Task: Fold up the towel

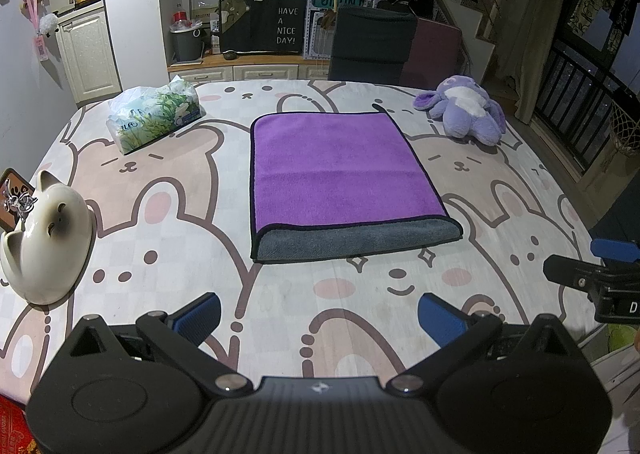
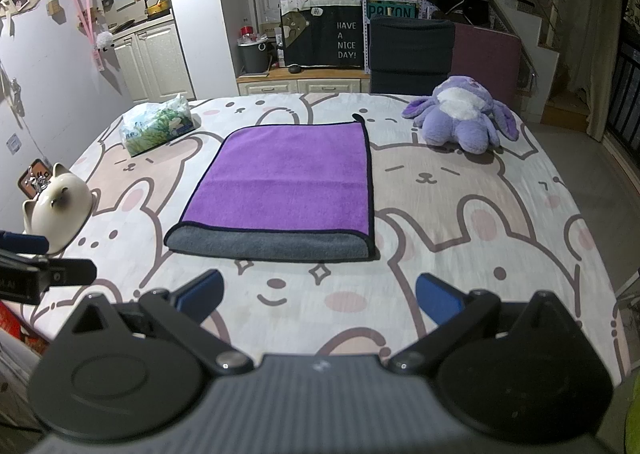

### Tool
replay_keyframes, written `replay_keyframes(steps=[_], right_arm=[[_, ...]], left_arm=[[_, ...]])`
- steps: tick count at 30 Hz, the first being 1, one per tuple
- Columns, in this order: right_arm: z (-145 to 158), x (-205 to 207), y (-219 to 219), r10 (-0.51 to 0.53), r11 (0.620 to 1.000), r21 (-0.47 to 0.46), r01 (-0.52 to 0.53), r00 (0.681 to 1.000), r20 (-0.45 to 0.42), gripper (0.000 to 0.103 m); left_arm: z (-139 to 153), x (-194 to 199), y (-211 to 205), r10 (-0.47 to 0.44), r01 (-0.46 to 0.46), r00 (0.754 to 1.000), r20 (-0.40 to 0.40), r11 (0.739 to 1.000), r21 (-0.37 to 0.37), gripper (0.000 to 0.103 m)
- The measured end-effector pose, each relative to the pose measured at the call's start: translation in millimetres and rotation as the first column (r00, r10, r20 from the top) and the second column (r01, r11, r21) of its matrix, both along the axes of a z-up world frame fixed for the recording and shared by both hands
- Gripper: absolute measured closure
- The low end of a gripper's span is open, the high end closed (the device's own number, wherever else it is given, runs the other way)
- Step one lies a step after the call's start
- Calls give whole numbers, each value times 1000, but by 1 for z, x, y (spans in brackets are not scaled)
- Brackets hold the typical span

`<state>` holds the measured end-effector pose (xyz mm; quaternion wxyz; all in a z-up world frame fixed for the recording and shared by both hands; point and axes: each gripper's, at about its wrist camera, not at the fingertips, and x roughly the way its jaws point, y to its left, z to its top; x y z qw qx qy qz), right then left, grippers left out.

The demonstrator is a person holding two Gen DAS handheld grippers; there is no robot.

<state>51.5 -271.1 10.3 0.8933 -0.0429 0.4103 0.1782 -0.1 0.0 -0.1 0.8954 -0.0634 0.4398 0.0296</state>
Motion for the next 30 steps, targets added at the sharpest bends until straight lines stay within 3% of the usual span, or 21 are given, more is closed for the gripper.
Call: replay_keyframes(steps=[11,17,20,30], right_arm=[[-1,-1,0,-1,1000,2,1,1000,2,0],[0,-2,1,-7,1000,-11,8,1000,27,0],[4,2,-1,-17,1000,-22,18,999,39,0],[21,32,9,34,999,-23,-32,994,101,0]], left_arm=[[1,0,0,2,-2,1000,4,1000,4,0],[8,3,-3,17,-18,1000,19,999,51,0],[9,7,-7,30,-32,999,30,996,86,0],[27,36,-1,46,-54,995,87,994,96,0]])
